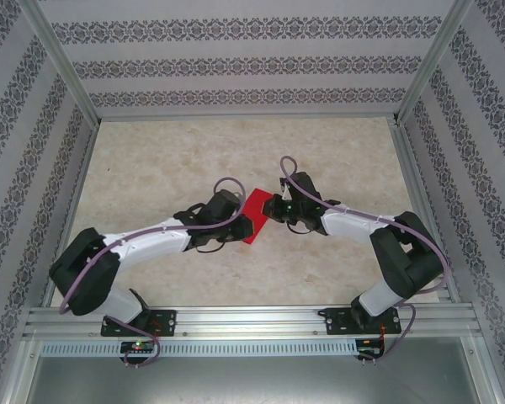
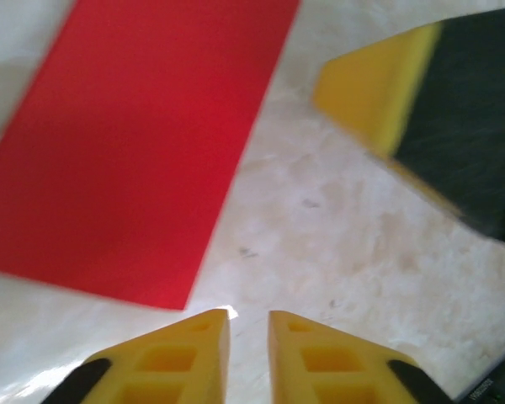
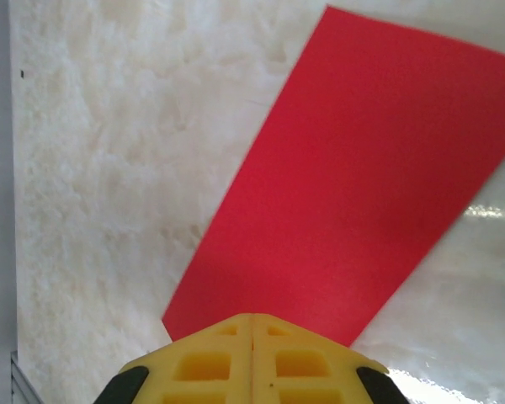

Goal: Fold a paper plane with a square sheet of paper (pick it up from the middle)
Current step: Rotate the square sheet of paper at the center of the table, then first fold in half a square sheet of paper at the center of the table.

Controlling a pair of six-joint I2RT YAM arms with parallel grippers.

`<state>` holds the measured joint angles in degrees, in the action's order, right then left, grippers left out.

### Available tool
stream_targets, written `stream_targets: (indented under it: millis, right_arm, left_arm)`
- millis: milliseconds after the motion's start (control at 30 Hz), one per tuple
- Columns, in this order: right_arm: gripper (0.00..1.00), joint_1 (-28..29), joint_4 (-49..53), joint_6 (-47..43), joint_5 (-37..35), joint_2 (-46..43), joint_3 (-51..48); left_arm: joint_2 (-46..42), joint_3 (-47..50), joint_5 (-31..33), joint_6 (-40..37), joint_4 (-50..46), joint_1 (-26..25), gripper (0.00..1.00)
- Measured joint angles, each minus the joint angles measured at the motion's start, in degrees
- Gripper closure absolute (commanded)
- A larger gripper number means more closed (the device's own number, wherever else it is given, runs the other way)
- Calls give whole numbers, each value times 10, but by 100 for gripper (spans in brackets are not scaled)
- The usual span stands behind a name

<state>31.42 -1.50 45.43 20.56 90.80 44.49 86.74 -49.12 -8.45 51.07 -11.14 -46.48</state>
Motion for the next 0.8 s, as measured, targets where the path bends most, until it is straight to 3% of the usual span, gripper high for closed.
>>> stream_targets:
  millis: [267,800]
  right_arm:
    - [100,-5,-5,-6,37,63,0]
    - [100,-20,-44,-2,71,111,3]
  left_arm:
    - [96,-33,20,27,26,-8,100]
    - [142,-36,24,35,54,-8,100]
